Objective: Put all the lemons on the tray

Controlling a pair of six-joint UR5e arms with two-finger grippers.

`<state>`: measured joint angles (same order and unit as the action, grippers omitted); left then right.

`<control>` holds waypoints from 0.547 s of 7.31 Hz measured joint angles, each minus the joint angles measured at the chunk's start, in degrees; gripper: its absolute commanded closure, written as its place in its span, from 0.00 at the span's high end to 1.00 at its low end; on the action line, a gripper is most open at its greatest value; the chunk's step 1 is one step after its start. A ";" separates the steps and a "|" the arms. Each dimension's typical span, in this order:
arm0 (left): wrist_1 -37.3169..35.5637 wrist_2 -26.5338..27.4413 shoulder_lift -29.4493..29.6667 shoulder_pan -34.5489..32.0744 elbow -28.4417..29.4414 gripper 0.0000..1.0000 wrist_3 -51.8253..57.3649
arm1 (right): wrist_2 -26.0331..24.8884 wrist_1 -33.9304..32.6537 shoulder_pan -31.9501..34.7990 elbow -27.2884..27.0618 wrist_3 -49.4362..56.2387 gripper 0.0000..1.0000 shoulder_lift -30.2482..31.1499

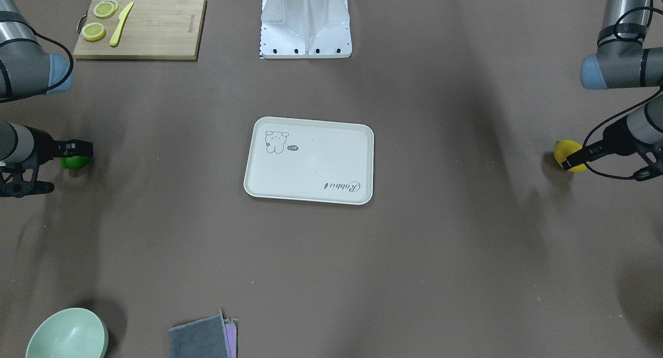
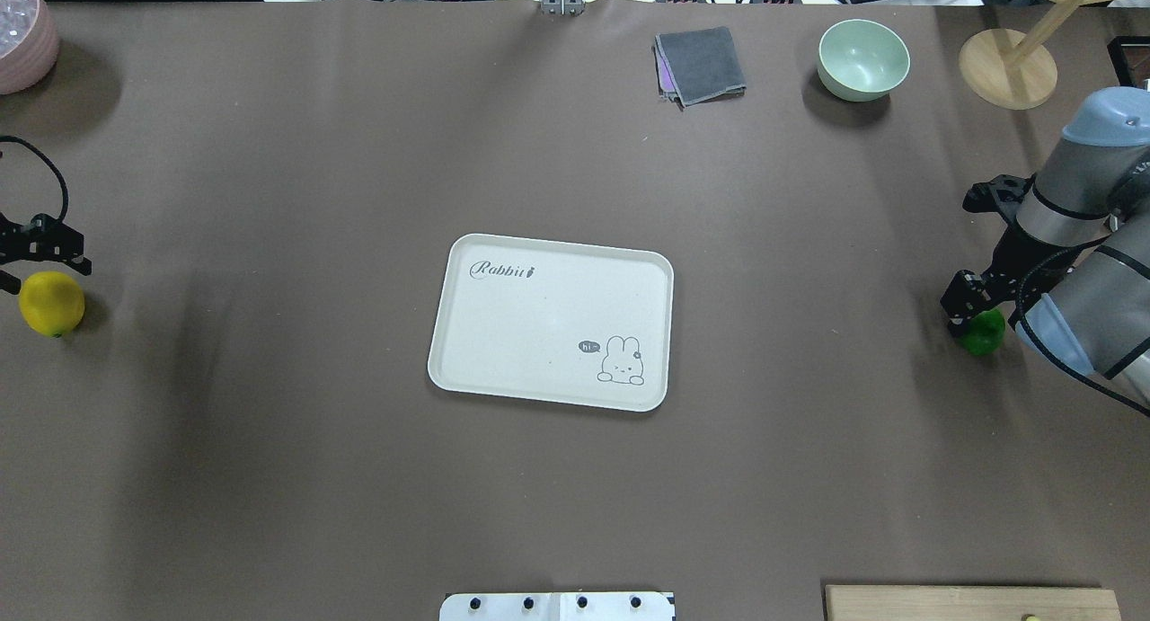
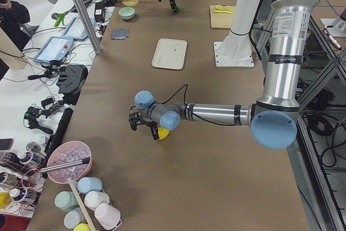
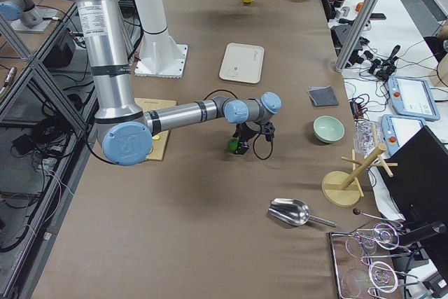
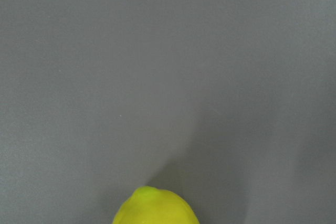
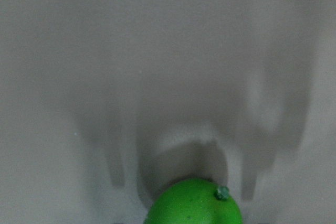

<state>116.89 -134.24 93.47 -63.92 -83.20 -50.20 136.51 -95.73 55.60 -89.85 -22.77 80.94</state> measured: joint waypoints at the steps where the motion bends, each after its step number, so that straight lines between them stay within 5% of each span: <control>1: 1.24 0.50 -0.76 0.57 0.16 0.47 -0.01 | 0.05 -0.04 -0.35 0.13 -0.10 0.40 -0.04; 2: 3.10 0.84 -1.69 0.95 0.49 0.03 -0.02 | 0.08 -0.06 -0.53 0.16 -0.14 0.34 -0.11; 4: 4.82 1.11 -2.35 1.12 0.94 0.00 0.00 | 0.17 -0.13 -0.63 0.27 -0.17 0.34 -0.77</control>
<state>121.71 -133.13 91.12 -62.81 -82.27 -50.20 136.68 -95.85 54.97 -89.58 -22.94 80.17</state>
